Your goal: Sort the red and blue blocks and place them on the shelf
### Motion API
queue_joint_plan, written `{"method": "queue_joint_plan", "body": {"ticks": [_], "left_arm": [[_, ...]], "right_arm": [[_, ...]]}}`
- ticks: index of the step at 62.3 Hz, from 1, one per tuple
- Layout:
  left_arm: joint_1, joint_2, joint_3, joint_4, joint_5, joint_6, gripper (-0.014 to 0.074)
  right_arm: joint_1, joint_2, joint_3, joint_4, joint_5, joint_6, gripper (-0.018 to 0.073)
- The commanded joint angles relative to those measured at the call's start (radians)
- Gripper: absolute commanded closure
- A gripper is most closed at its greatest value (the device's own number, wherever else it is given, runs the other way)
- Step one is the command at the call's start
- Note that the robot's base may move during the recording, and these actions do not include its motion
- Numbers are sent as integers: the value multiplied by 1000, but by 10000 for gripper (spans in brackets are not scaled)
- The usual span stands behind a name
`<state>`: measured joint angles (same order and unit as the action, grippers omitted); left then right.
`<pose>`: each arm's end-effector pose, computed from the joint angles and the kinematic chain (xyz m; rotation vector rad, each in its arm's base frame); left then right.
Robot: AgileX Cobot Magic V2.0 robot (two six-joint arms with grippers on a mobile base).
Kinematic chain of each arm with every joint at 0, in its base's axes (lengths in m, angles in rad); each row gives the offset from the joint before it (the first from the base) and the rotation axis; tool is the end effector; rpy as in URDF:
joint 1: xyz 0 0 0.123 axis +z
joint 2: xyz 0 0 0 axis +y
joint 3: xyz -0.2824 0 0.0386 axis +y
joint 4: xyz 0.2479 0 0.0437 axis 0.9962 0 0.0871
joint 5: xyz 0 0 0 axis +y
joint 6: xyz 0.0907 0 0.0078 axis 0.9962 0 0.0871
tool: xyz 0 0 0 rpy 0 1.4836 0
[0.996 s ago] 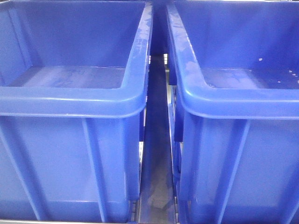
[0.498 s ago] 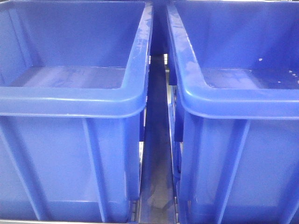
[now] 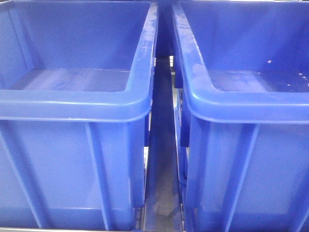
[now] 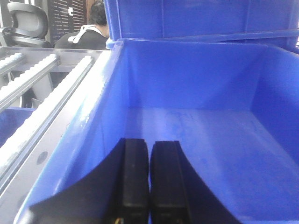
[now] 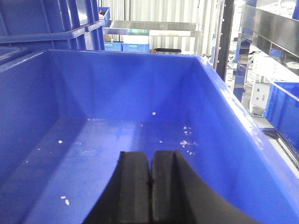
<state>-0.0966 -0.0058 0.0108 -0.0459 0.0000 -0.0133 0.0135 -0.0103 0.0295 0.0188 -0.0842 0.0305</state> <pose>0.0560 -0.0054 0.2098 0.0279 1.4896 -0.1259 0.0559 0.0006 0.2113 0.0267 1.4186 0.0507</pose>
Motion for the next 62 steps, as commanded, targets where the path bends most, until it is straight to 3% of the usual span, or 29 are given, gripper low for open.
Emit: {"method": "queue_joint_plan", "body": {"ticks": [1,6,62], "left_arm": [[2,-18,24,-15,-74,-8,472],[2,-18,24,-54,-74,-8,472],[2,-18,24,-54,-74,-8,472]], "right_arm": [[-4,-19,-21,-1,-92,1,502],[-4,-19,-21,-1,-92,1,502],[-4,-19,-21,-1,-92,1,502]]}}
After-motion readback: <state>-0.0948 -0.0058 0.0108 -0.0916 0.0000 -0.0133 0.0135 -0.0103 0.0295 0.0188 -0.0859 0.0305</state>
